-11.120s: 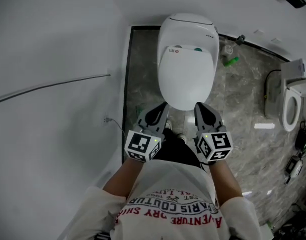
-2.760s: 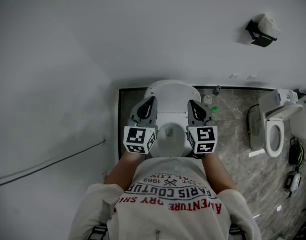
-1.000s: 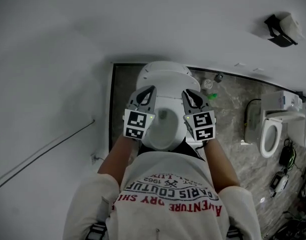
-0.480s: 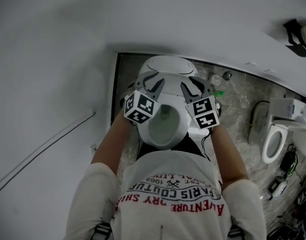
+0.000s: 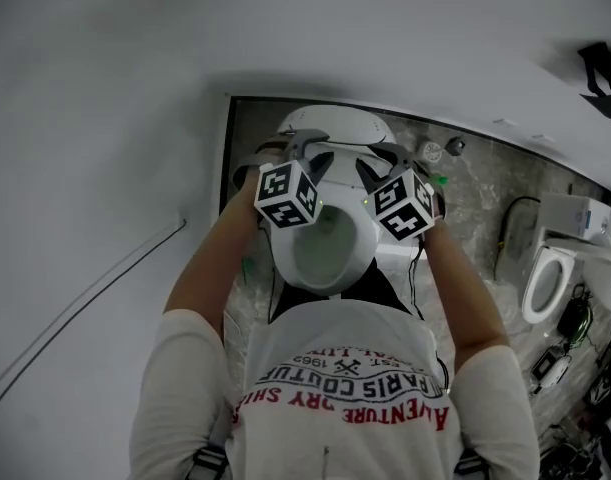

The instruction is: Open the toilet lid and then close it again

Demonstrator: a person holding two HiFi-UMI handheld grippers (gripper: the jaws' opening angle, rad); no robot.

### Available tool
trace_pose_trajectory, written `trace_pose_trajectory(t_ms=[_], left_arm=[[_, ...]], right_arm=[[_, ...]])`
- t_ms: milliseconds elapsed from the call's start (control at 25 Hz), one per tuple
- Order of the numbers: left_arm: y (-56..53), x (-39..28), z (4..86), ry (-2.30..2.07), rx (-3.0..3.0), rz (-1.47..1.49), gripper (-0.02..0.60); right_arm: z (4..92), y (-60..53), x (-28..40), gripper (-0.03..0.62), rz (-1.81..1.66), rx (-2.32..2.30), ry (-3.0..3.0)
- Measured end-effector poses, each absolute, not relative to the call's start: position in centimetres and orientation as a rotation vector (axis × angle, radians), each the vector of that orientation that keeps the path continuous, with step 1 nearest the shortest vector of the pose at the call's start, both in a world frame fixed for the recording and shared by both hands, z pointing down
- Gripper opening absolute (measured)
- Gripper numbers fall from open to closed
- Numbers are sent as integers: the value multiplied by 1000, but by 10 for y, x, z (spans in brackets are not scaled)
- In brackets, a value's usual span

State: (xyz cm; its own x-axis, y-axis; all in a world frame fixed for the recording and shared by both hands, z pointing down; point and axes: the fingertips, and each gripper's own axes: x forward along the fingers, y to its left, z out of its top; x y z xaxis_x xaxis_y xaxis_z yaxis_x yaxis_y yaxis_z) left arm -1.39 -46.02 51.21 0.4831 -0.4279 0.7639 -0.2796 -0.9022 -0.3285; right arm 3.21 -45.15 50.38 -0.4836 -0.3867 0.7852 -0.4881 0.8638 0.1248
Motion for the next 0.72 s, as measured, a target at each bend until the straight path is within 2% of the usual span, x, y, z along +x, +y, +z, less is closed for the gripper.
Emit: trace_pose_trajectory(t_ms=[80,160,720], left_arm=[[-459,-13,514,586,-2544,-1395,124],[-458,-14,514,573,-2523,-1396,84],[-407,-14,507,409,-2504,-1334,55]], right_arm=[[507,-450,30,84,110,619,-2109],[507,-449,31,84,72,624,-2087],[501,-402,31,49,-35,598,-2027]])
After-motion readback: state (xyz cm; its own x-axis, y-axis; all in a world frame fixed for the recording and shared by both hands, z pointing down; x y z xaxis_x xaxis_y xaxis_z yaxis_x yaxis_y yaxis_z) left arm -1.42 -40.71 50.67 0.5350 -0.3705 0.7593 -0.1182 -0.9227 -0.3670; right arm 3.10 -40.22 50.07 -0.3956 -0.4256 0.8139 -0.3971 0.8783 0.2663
